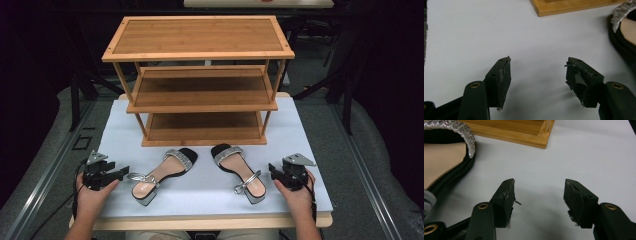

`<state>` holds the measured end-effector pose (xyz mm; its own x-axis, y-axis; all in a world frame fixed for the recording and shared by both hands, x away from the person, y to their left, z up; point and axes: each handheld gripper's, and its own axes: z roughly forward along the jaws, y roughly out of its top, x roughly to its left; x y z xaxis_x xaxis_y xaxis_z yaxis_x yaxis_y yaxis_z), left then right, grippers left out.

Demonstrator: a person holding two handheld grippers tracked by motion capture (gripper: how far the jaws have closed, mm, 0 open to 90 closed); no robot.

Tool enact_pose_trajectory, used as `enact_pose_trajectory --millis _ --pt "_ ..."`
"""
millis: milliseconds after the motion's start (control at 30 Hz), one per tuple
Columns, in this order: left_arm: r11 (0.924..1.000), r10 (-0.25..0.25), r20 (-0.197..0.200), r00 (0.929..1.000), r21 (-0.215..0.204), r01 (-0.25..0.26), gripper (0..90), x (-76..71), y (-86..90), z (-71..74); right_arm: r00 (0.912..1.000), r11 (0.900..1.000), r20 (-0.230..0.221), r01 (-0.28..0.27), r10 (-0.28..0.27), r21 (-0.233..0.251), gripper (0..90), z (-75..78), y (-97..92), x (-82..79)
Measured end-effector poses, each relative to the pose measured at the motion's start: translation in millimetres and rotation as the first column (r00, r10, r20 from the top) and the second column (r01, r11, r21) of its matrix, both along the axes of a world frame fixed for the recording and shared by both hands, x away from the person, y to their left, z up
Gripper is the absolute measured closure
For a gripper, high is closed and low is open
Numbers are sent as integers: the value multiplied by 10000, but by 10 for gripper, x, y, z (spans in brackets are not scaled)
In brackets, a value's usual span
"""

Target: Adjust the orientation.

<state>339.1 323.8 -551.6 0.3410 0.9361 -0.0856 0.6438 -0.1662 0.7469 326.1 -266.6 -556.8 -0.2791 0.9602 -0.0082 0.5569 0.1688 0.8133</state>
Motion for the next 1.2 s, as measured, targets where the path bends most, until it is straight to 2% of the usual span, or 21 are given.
enact_pose_trajectory --millis 67,100,167,200,367,433,633,700,800,967,1133,1200 --pt "9999 -30 -37 10000 -154 29 366 1 -8 3 10000 10000 -34 27 -26 63 424 -1 -3 -3" --pt "9998 -57 -42 10000 -170 56 365 -3 -14 3 9998 9995 -195 -59 65 302 433 -4 -17 -7" --pt "9998 -144 -125 9998 -148 143 365 -16 -21 10 9996 9992 -263 -51 62 400 434 -2 -20 -9" --pt "9998 -133 -95 9999 -173 131 365 -25 -25 11 9992 9980 -313 -213 232 592 436 4 -24 -13" --pt "9993 -82 58 9999 -354 84 363 -88 -9 49 9992 9979 -292 -244 262 598 436 14 -12 -37" --pt "9991 -82 -3 10000 -422 82 361 -100 5 59 9993 9969 -226 -271 288 733 436 23 -1 -53" --pt "9983 -123 -156 9998 -578 114 353 -71 -3 89 9994 9980 -212 -254 267 587 436 13 3 -50" --pt "9982 -149 -195 9997 -591 138 336 -58 -4 126 9995 9981 -220 -225 238 571 437 6 -4 -53" --pt "9959 -259 -145 9996 -865 246 298 -46 -49 244 9998 9979 -128 -142 150 637 437 16 -16 -72" --pt "9944 -660 -223 9976 -844 639 284 -41 -139 384 10000 9971 -9 -75 76 759 437 38 -26 -104" --pt "9919 -1181 -542 9915 -540 1152 288 -3 -287 514 9998 9961 170 -48 33 877 437 64 -26 -128" --pt "9896 -1430 -782 9866 -287 1412 296 25 -345 571 9999 9966 118 -33 24 823 437 68 -24 -130"
